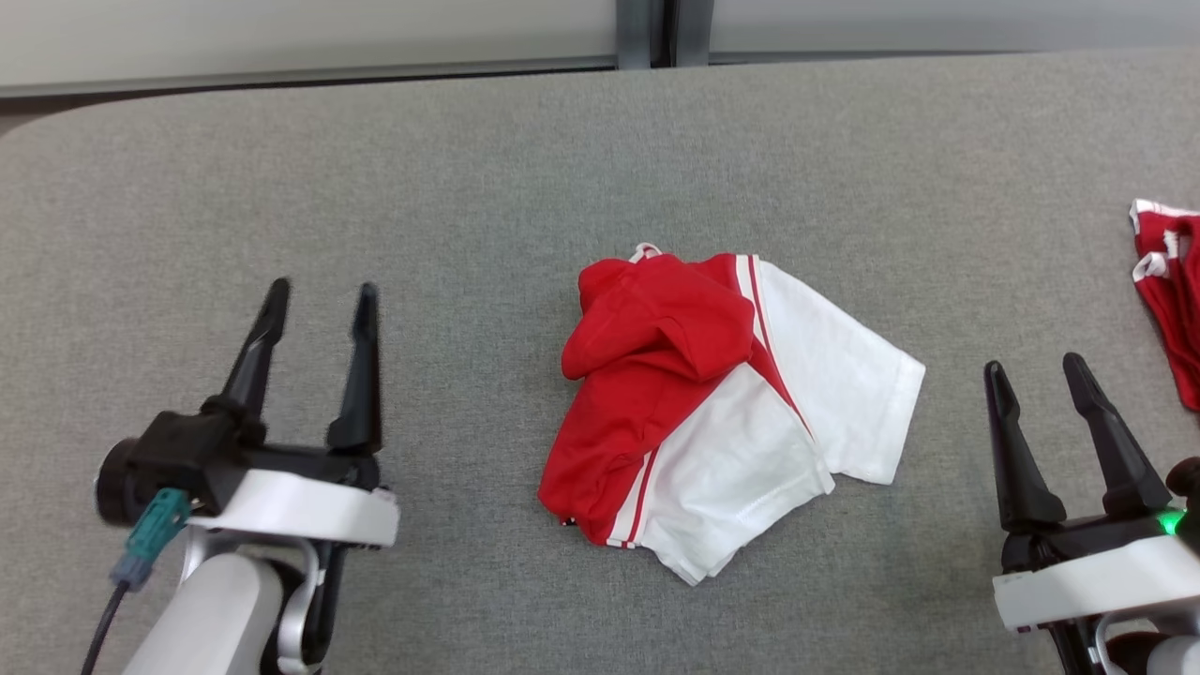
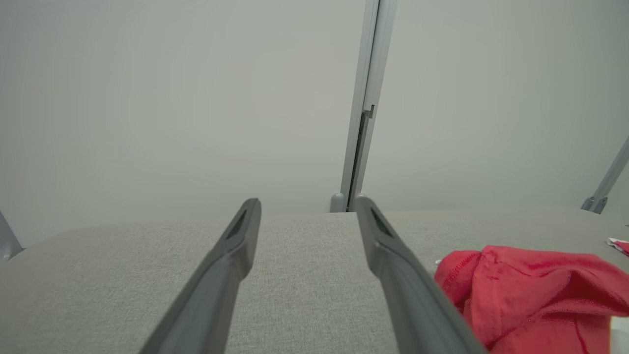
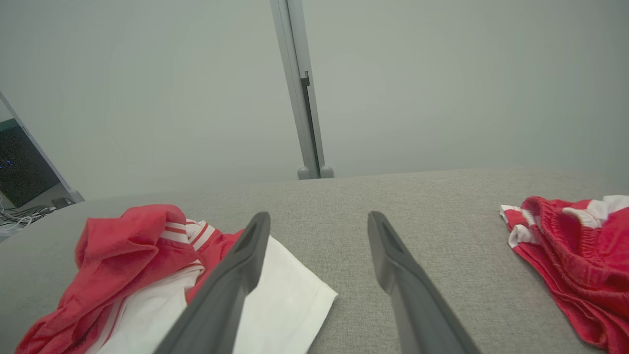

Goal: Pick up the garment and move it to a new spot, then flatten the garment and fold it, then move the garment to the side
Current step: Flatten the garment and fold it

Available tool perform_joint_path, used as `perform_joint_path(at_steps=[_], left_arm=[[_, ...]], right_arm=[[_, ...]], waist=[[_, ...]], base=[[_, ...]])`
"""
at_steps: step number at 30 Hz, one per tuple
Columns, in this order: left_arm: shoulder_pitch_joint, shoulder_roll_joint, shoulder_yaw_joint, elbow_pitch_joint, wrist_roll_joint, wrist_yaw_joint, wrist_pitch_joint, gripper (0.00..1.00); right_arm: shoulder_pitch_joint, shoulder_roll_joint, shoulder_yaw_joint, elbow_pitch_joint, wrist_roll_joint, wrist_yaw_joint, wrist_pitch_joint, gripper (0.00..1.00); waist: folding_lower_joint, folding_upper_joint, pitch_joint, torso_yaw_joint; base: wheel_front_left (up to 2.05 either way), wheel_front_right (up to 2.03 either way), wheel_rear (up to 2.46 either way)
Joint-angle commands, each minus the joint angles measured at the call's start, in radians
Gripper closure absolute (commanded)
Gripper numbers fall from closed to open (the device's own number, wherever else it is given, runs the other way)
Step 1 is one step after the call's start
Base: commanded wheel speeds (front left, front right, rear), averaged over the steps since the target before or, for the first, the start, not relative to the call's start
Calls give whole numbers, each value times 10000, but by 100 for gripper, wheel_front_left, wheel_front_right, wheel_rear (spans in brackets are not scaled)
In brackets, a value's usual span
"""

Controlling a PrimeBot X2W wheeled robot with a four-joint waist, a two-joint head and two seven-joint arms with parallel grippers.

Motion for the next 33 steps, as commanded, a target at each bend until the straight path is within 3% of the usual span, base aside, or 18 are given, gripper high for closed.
perform_joint_path(at_steps=[1, 11, 27, 33], left_arm=[[287, 138, 225, 78, -63, 65, -43, 0], [1415, 300, 547, 405, -150, -193, -54, 0], [1399, 112, 442, 643, -59, -245, -55, 0], [1237, 37, 390, 683, 5, -282, -55, 0]], right_arm=[[178, -75, -14, -42, -59, 1, 65, 0], [802, -110, 46, -212, -131, 1, 436, 0], [950, -117, -43, -318, -71, 1, 621, 0], [1026, -205, 583, -39, 94, 1, 1010, 0]], waist=[[0, 0, -273, 97], [0, 0, -1046, 115], [0, 0, -1334, 241], [0, 0, -1274, 341]], base=[[0, 0, 0], [0, 0, 0], [0, 0, 0], [0, 0, 0]])
